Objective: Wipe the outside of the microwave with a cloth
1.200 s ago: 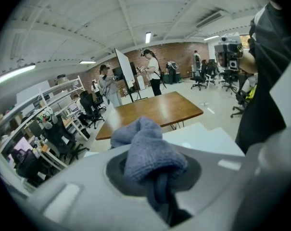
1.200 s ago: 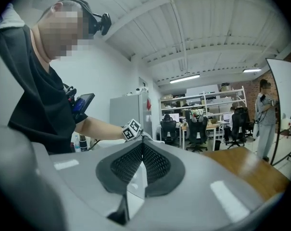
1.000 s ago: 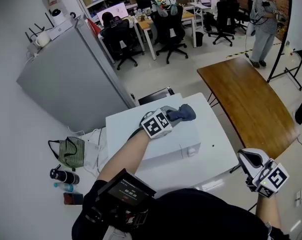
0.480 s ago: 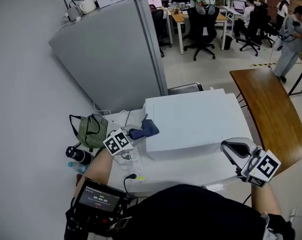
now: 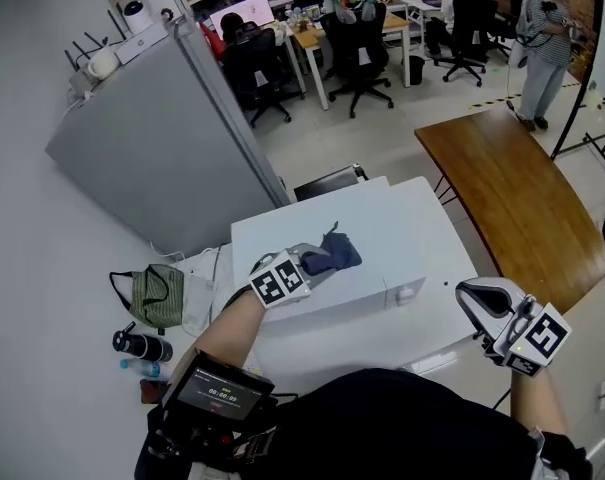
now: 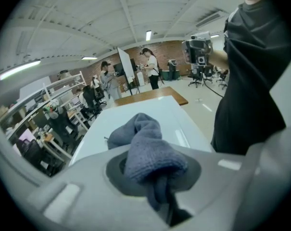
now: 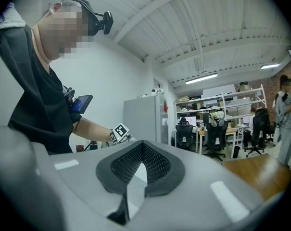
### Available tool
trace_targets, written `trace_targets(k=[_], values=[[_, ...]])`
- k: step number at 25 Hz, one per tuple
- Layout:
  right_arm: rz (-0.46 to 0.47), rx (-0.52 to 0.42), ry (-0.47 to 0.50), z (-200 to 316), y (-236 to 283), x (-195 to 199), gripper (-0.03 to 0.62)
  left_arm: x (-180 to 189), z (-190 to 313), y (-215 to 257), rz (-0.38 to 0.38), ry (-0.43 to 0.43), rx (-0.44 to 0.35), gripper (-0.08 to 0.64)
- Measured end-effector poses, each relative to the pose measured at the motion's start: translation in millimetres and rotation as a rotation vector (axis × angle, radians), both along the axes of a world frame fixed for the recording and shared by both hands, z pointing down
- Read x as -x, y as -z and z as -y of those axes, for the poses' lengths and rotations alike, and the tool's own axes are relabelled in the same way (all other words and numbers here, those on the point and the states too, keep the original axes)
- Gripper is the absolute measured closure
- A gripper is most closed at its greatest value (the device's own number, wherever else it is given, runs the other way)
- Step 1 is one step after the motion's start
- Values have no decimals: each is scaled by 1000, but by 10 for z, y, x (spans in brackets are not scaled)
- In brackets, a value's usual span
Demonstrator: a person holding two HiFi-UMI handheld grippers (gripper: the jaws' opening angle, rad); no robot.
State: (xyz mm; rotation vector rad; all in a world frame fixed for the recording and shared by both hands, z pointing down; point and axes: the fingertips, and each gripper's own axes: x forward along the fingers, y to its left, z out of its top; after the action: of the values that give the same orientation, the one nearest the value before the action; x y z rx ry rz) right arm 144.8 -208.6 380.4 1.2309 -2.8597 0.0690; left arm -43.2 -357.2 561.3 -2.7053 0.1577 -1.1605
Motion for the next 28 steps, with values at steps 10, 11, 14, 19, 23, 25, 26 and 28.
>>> trace_targets(k=[10, 11, 14, 19, 23, 25, 26, 28], values=[[20, 20, -125, -222, -57, -839, 588, -1653, 25, 92, -9, -129, -7, 506], [16, 12, -114, -229, -18, -753, 588, -1513, 20, 203, -40, -110, 0, 505], [-1, -20, -65, -196, 124, -315, 588, -669, 52, 567, -101, -30, -39, 505], [-38, -47, 67, -156, 251, 825, 588, 1335, -140, 600, -64, 118, -86, 505], [-59, -25, 148, -235, 252, 1624, 588, 2322, -413, 219, -26, 186, -54, 505], [-68, -7, 164, -276, 237, 1835, 588, 2455, -489, 29, -26, 200, -36, 505], [-75, -3, 165, -287, 232, 1878, 588, 2461, -502, -23, -35, 207, -31, 505], [-85, 10, 161, -308, 231, 1878, 588, 2434, -474, -20, -50, 221, -29, 506]])
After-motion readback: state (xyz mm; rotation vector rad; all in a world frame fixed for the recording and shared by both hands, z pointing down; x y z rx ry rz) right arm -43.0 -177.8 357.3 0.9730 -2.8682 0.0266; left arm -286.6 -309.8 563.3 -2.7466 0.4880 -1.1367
